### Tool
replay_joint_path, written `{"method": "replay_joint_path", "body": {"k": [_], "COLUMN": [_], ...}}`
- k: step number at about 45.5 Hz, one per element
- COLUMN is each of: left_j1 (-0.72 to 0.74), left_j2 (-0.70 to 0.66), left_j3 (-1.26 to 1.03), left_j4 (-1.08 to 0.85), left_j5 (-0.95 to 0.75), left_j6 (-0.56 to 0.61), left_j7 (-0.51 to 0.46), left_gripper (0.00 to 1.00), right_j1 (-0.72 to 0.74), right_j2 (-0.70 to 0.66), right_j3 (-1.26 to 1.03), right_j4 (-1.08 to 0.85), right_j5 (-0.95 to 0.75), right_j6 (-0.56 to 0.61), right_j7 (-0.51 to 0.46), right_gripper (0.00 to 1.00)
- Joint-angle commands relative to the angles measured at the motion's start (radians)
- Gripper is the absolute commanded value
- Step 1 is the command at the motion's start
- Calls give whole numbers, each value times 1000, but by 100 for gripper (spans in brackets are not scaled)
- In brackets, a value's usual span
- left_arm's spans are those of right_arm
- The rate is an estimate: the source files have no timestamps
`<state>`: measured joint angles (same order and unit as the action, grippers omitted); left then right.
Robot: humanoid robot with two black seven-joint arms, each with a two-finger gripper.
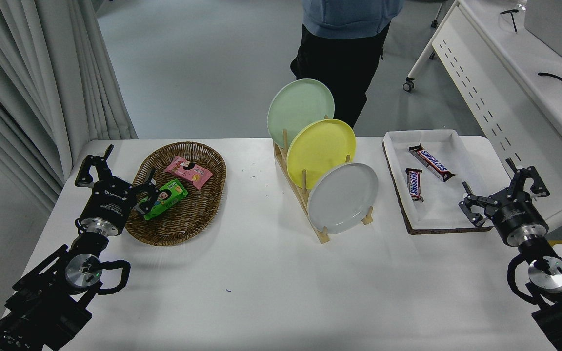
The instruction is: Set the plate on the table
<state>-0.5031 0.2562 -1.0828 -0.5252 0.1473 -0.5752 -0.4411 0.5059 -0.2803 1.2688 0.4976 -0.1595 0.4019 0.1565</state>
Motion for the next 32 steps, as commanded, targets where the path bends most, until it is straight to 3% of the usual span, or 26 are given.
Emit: {"method": "replay_joint_path", "body": {"k": [1,32], "left_j1": [0,0], "left_j2": [0,0], "left_j3": [0,0], "left_j4": [-1,1], "left_j5": [0,-2], "left_j6": [0,0], "left_j7": [1,-1], "left_gripper": [100,100], "right_j1": [2,3], "right_j2": [23,35], "right_j3": [0,-3], "right_j4": [-1,-1], "right_j5": [0,0], "right_j6": [0,2], "right_j7": [0,0], "right_gripper": [100,100]}}
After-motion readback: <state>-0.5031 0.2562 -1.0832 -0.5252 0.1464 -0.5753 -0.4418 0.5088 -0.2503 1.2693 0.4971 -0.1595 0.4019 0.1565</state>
